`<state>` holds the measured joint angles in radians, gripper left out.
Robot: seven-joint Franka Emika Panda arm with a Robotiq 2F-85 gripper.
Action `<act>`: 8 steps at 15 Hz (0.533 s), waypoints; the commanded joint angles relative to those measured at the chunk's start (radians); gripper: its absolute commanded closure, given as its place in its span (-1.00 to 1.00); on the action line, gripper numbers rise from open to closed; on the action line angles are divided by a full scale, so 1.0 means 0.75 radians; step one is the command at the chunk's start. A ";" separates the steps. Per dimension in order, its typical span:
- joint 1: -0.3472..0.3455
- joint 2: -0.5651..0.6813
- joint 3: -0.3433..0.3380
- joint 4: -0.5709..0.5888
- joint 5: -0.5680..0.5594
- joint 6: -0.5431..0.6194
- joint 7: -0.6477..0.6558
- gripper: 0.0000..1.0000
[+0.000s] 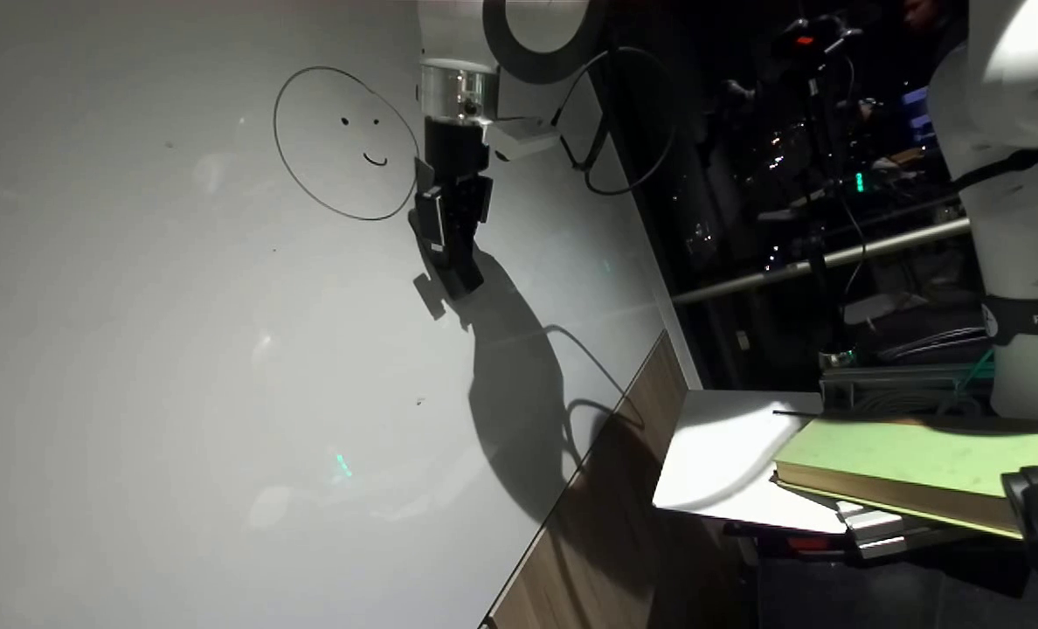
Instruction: Use the eraser from the table to wipe the whiteboard,
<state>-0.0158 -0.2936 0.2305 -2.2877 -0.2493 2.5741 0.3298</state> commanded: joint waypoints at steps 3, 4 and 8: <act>-0.021 0.092 -0.005 0.148 -0.056 -0.022 0.045 0.39; -0.018 0.093 -0.008 0.168 -0.052 -0.039 0.039 0.39; -0.005 0.095 -0.020 0.293 -0.031 -0.156 0.018 0.39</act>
<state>-0.0131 -0.2821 0.2323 -2.2279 -0.2525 2.4834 0.3474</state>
